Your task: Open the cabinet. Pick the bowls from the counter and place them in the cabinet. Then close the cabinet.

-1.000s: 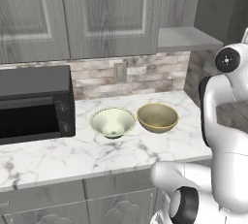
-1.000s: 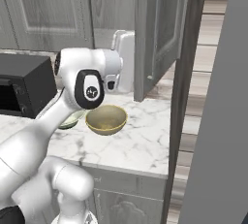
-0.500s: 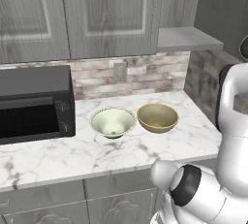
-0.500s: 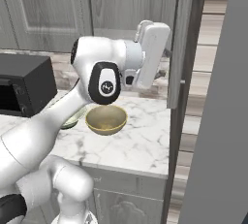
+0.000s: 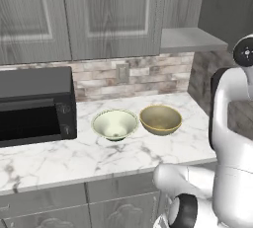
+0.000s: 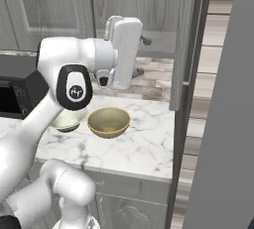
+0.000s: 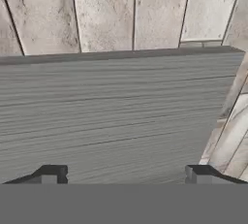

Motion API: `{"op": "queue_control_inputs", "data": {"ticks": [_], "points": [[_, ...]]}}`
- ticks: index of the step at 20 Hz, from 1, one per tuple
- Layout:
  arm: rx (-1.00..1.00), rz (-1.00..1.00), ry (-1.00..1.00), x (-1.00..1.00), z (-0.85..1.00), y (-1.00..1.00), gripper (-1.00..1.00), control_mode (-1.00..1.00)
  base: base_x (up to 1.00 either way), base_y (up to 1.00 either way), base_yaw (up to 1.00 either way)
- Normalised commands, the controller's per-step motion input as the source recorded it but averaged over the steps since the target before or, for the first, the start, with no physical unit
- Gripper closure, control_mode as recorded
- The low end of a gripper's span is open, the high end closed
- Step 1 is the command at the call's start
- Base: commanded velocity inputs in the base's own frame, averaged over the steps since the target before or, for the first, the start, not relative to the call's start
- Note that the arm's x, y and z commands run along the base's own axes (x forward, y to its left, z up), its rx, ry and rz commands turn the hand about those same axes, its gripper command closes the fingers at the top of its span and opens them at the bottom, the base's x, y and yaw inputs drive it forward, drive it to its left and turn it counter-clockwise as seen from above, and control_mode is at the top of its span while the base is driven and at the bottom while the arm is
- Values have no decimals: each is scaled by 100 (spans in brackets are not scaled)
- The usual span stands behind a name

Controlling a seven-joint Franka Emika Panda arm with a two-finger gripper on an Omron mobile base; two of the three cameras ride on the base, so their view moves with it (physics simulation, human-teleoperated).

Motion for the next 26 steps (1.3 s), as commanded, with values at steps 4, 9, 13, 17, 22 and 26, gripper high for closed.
{"op": "queue_control_inputs", "data": {"ticks": [4, 9, 13, 17, 22, 26], "points": [[-41, 33, -4, -34, 7, 100, -100, -100, 0, 0, 0], [-43, 45, 11, -11, 13, 94, -100, -100, 0, 0, 0], [-49, 38, 35, -18, 30, 78, -100, -100, 0, 0, 0], [-48, 27, 26, -8, 36, 62, -100, -100, 0, 0, 0], [-51, 24, 30, 0, 23, 54, -100, -100, 0, 0, 0], [-44, -1, 14, -4, 0, 23, -100, -100, 0, 0, 0]]}}
